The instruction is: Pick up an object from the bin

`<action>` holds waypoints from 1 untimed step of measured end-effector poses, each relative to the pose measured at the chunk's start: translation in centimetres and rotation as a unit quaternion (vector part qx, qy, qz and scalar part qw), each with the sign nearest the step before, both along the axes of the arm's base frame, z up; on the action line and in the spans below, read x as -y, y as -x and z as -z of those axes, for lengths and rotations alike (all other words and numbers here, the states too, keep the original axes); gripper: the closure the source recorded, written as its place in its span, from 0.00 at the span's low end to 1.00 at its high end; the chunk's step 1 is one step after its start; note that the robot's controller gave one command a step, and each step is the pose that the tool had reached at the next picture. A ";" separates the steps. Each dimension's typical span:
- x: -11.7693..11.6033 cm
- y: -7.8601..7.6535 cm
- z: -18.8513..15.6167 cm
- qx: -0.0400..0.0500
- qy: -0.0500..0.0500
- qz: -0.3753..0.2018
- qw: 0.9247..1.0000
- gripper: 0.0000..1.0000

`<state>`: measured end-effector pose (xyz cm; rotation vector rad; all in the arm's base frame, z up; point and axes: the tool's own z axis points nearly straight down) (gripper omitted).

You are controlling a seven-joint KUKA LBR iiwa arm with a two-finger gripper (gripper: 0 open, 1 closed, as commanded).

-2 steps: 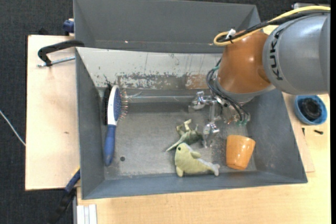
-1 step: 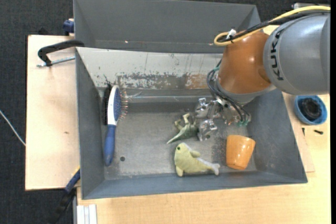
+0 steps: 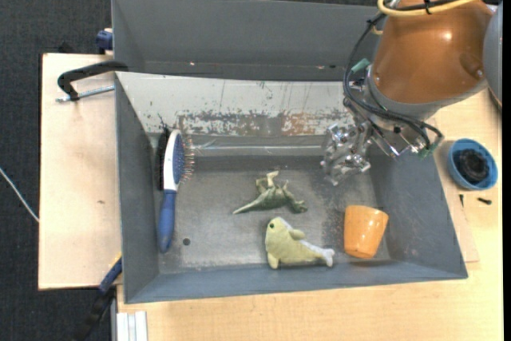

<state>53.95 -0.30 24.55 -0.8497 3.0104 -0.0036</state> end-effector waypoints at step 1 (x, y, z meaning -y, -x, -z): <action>0.1 0.1 0.3 -0.004 0.000 0.001 1.000 1.00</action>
Offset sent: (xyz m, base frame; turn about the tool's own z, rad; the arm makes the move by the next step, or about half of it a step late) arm 0.0000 0.0000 0.0000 0.0000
